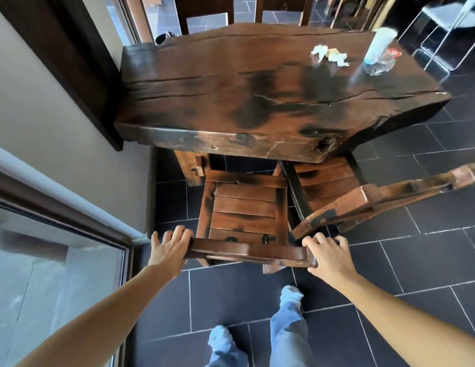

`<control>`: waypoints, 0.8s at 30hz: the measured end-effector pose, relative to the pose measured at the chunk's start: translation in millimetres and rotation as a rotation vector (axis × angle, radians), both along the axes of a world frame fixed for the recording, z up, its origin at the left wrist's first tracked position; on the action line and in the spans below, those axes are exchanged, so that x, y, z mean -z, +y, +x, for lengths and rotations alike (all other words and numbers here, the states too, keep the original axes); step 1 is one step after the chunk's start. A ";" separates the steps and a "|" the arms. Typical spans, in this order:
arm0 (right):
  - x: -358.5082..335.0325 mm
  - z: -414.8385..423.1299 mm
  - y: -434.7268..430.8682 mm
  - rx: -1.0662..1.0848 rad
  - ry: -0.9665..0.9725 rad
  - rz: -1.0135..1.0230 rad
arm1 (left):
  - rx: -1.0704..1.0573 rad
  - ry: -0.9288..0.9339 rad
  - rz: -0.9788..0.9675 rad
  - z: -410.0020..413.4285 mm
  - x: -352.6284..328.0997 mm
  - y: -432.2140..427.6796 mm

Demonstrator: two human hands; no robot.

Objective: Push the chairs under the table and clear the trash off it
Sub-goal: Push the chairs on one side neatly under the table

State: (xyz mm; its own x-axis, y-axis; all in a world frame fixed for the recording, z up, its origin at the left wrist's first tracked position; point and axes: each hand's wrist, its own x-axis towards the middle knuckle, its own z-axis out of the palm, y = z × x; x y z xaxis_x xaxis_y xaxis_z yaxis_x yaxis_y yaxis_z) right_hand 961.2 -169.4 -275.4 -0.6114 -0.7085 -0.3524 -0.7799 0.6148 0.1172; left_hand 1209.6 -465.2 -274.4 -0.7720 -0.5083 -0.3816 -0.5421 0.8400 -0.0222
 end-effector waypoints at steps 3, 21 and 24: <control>-0.1 -11.6 -9.8 -0.023 -0.020 0.001 | -0.023 -0.017 -0.004 -11.1 0.4 -8.6; -2.7 -86.6 -46.3 -0.138 -0.038 0.037 | -0.119 0.024 -0.015 -58.7 5.6 -18.8; -2.2 -89.1 -46.5 -0.138 -0.067 0.039 | -0.133 0.035 -0.023 -59.3 5.9 -17.0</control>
